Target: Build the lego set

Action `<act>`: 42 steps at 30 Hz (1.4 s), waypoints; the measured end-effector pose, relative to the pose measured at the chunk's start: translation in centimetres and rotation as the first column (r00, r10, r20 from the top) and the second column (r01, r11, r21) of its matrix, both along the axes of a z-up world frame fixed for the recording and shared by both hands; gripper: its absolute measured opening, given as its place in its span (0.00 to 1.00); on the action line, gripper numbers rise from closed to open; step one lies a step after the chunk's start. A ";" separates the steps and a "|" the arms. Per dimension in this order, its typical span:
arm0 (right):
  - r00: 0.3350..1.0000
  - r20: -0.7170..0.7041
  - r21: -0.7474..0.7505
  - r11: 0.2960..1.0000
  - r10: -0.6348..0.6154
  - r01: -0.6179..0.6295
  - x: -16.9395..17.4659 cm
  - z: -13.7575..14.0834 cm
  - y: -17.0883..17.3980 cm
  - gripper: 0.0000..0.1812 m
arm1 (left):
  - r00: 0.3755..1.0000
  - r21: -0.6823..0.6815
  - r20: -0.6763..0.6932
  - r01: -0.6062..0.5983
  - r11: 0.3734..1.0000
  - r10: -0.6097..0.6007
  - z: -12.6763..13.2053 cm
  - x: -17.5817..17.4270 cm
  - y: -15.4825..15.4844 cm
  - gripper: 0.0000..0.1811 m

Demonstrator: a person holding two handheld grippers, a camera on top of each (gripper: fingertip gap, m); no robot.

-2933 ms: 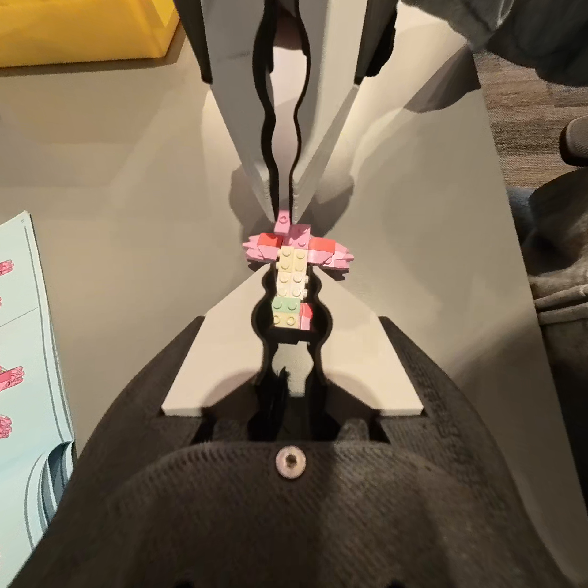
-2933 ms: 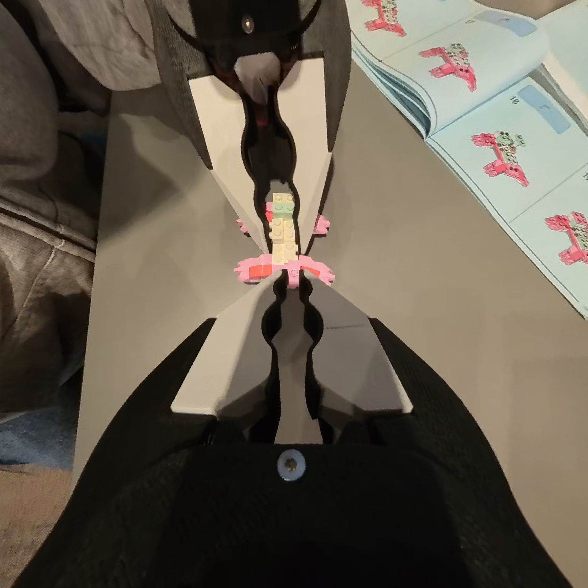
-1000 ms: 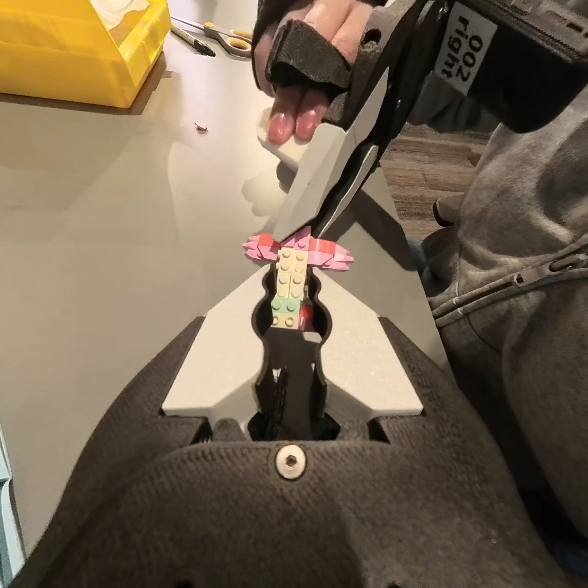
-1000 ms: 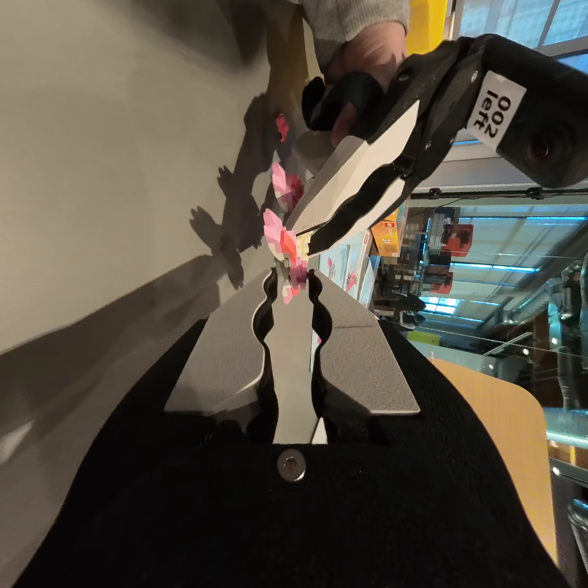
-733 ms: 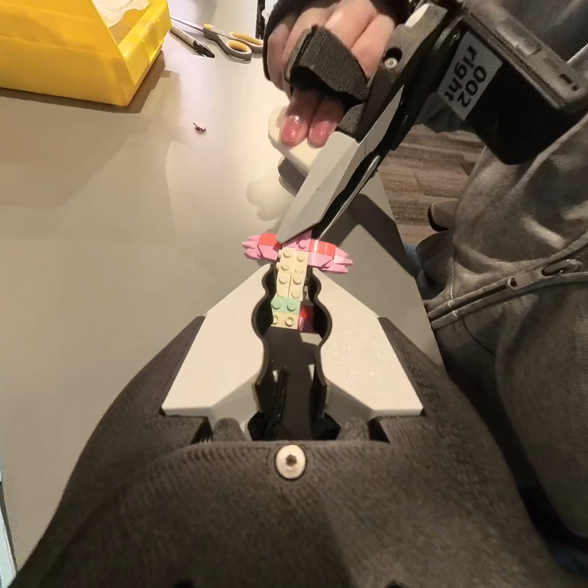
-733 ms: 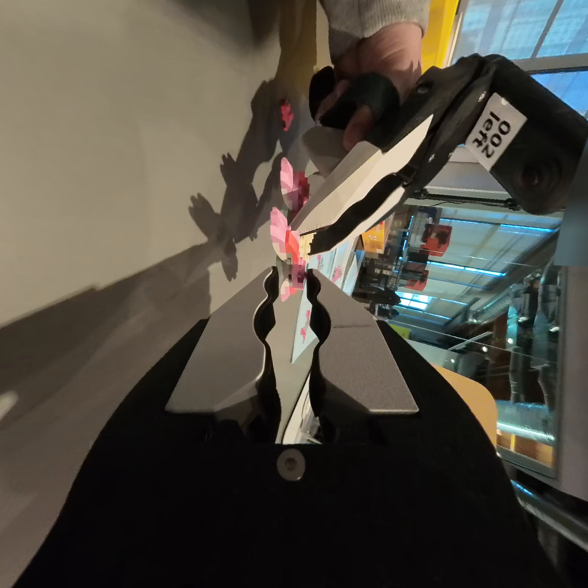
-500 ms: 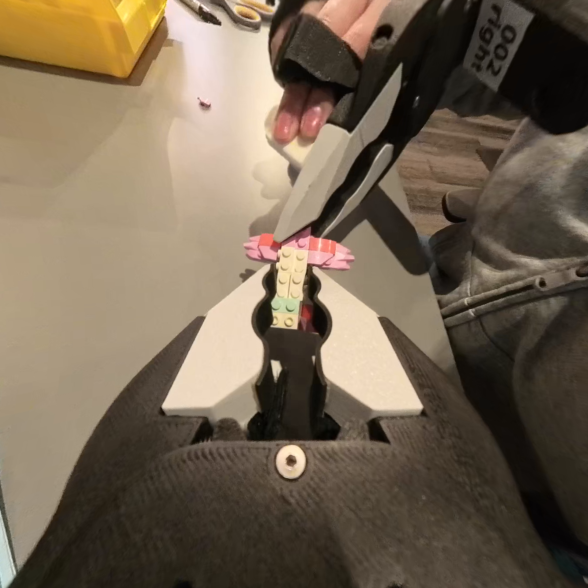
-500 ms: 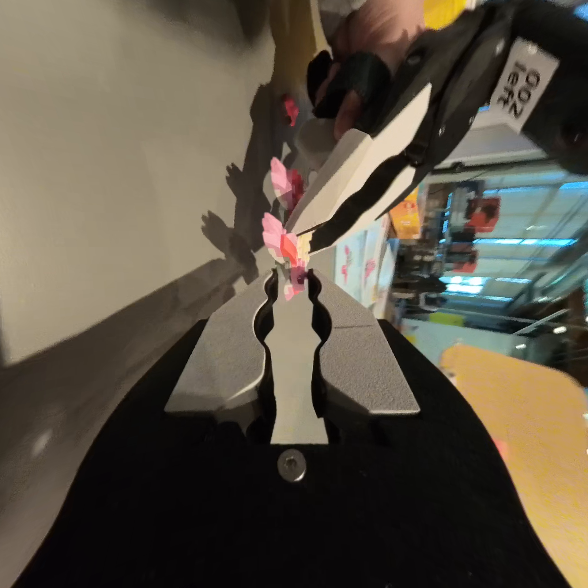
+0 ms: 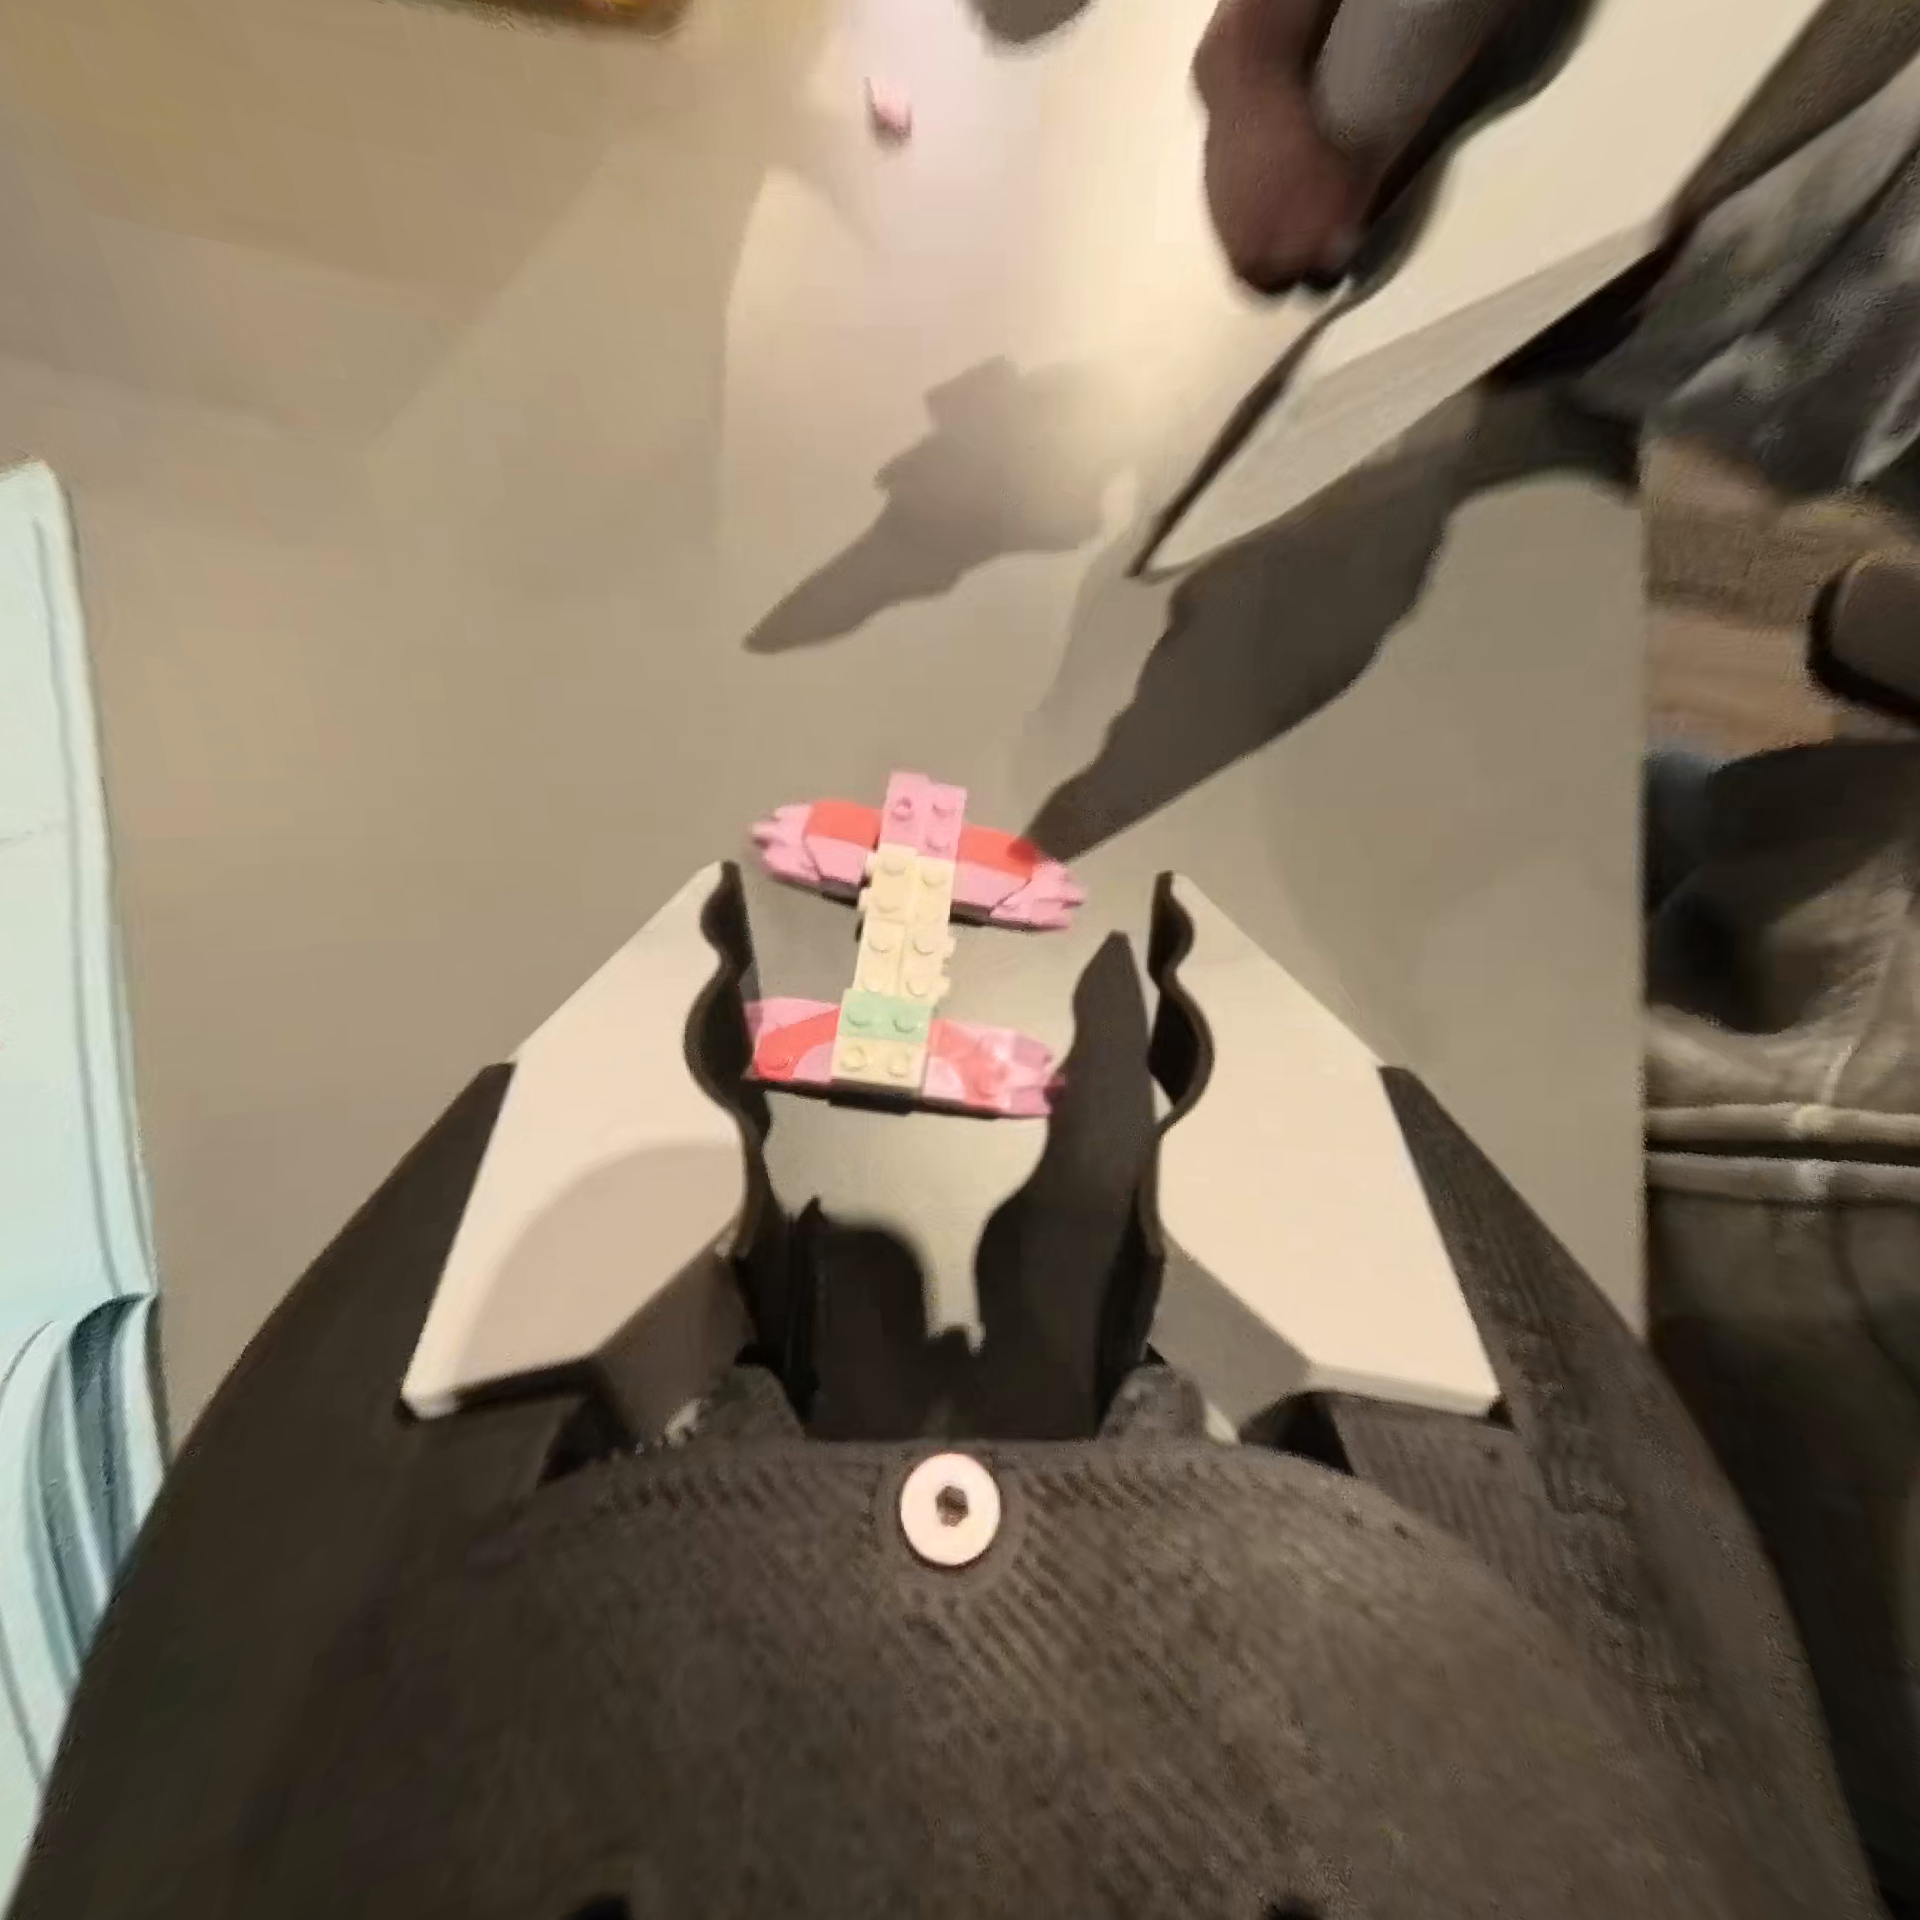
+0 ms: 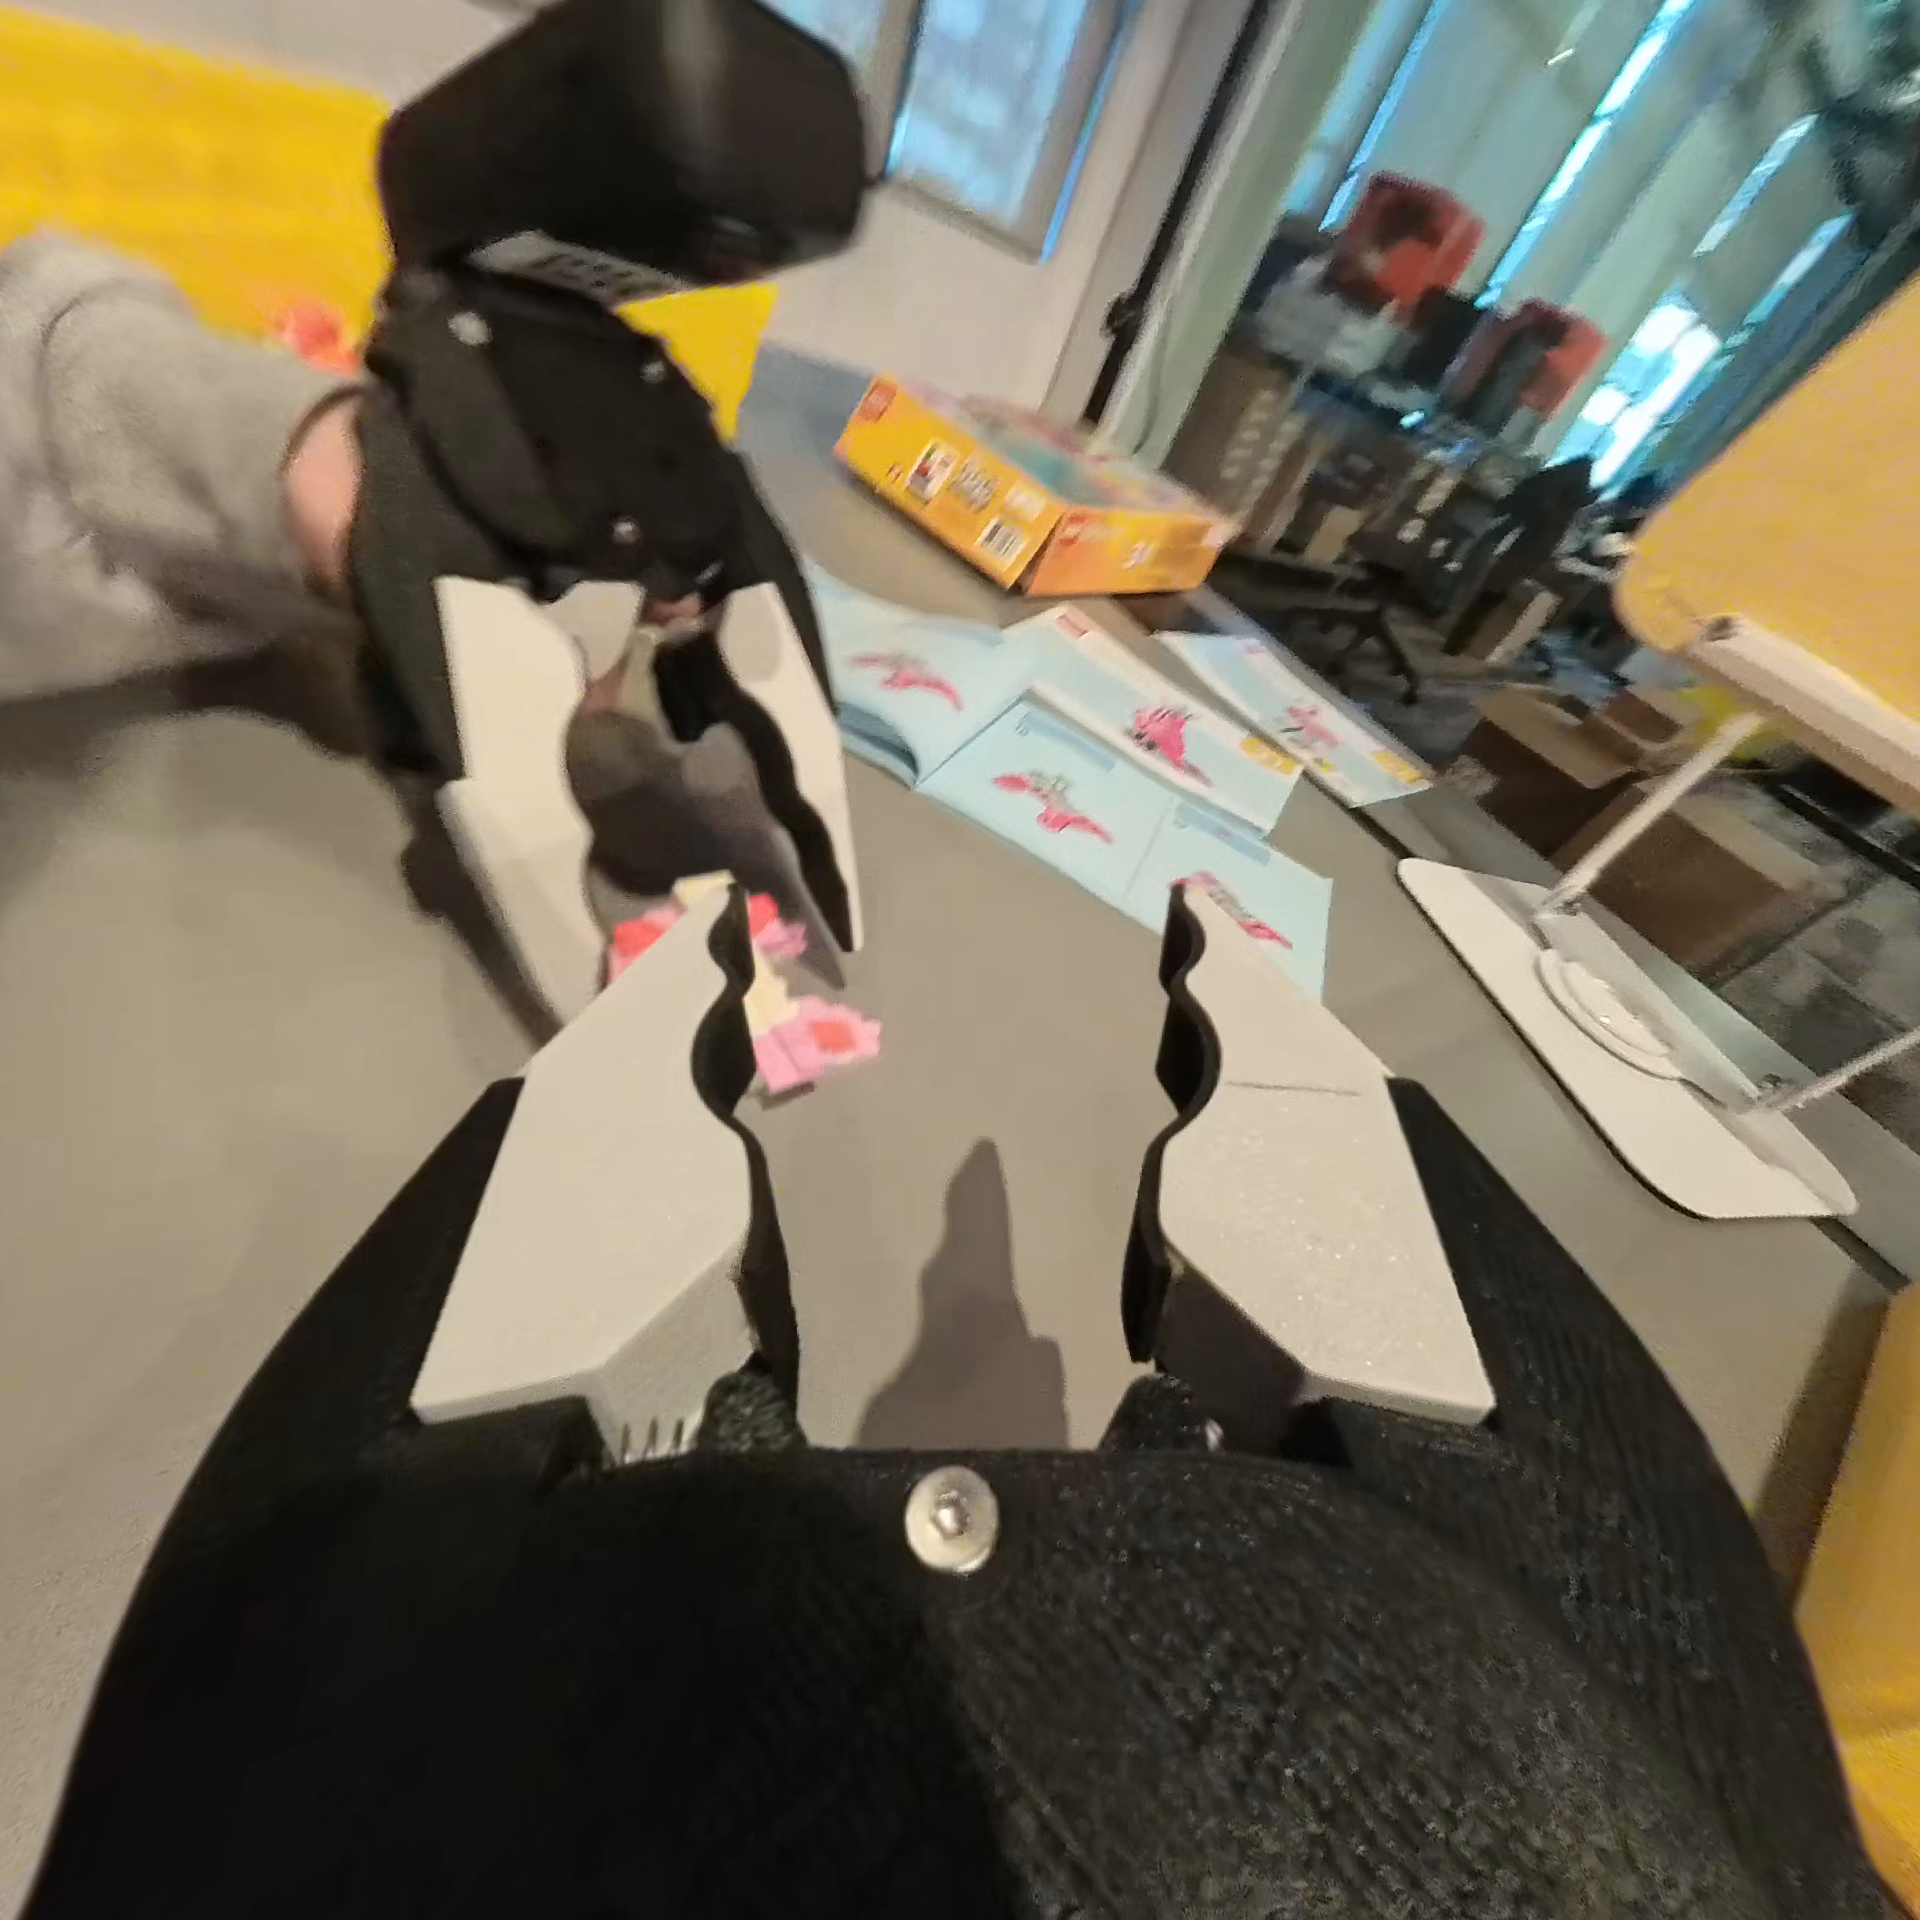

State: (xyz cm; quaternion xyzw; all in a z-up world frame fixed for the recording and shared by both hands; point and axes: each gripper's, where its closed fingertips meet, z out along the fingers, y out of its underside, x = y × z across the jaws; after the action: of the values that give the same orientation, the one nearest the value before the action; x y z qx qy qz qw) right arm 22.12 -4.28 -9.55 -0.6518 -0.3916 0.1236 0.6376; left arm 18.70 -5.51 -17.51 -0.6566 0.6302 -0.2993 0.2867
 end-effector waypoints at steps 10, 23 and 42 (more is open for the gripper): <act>0.950 -0.265 0.265 0.935 -0.164 0.235 0.0 4.8 2.4 0.42 | 0.820 -0.170 0.402 -0.370 0.913 0.407 15.1 -12.8 -2.0 0.40; 0.902 -0.262 0.356 0.835 -0.342 0.420 0.6 5.5 3.4 0.44 | 0.576 0.099 -0.161 -0.798 0.594 0.801 9.1 -36.8 8.9 0.32; 0.899 -0.176 0.324 0.839 -0.400 0.437 0.8 3.1 4.7 0.34 | 0.570 0.211 -0.404 -0.703 0.679 0.716 0.5 -38.2 19.8 0.00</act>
State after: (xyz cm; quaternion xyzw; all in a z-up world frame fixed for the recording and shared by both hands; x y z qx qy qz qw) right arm 22.91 0.40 -6.47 -0.5884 -0.2227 -0.0586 0.7751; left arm -19.52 14.25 -17.05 -0.9002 0.3665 0.0118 0.2350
